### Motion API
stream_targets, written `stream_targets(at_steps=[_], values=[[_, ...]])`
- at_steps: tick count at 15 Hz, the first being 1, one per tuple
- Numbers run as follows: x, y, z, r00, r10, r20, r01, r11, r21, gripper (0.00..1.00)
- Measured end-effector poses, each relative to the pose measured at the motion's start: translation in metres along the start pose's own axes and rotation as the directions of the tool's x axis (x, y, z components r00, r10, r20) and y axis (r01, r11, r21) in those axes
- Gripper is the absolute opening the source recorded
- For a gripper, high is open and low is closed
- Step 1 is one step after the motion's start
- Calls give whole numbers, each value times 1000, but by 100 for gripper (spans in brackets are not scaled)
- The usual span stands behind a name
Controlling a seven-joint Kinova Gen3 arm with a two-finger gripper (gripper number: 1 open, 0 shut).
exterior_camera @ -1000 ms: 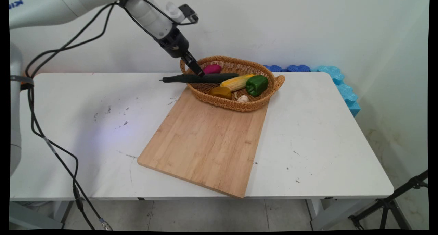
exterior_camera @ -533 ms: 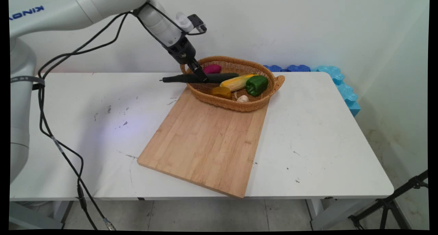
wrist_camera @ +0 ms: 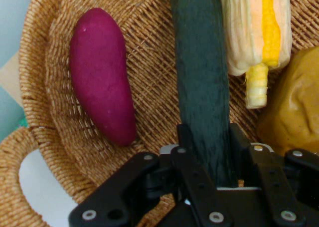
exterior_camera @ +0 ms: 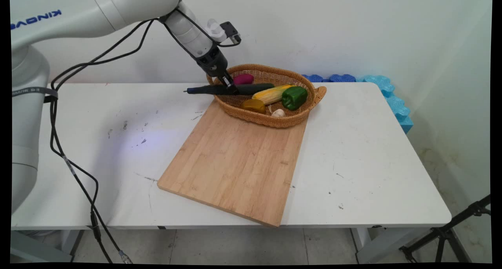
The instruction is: Place the picked object on the cutting board
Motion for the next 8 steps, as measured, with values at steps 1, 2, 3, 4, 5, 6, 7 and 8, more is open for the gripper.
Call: stream_targets(at_steps=[1,2,3,4,5,6,7,8], values=[[1,1,0,1000,7,-1,-7,1000,1,0],[1,2,0,1000,15,-3,-15,1000,2,0],[3,3,-4,1000,23,-9,-23,1000,5,0],[4,3,-8,999,31,-16,-31,999,9,0],[6,4,-16,999,42,-27,-41,999,15,0],[7,4,-27,998,53,-42,-52,998,21,0],[8,5,-38,996,62,-57,-61,998,25,0],[9,6,-47,995,69,-69,-68,997,28,0]])
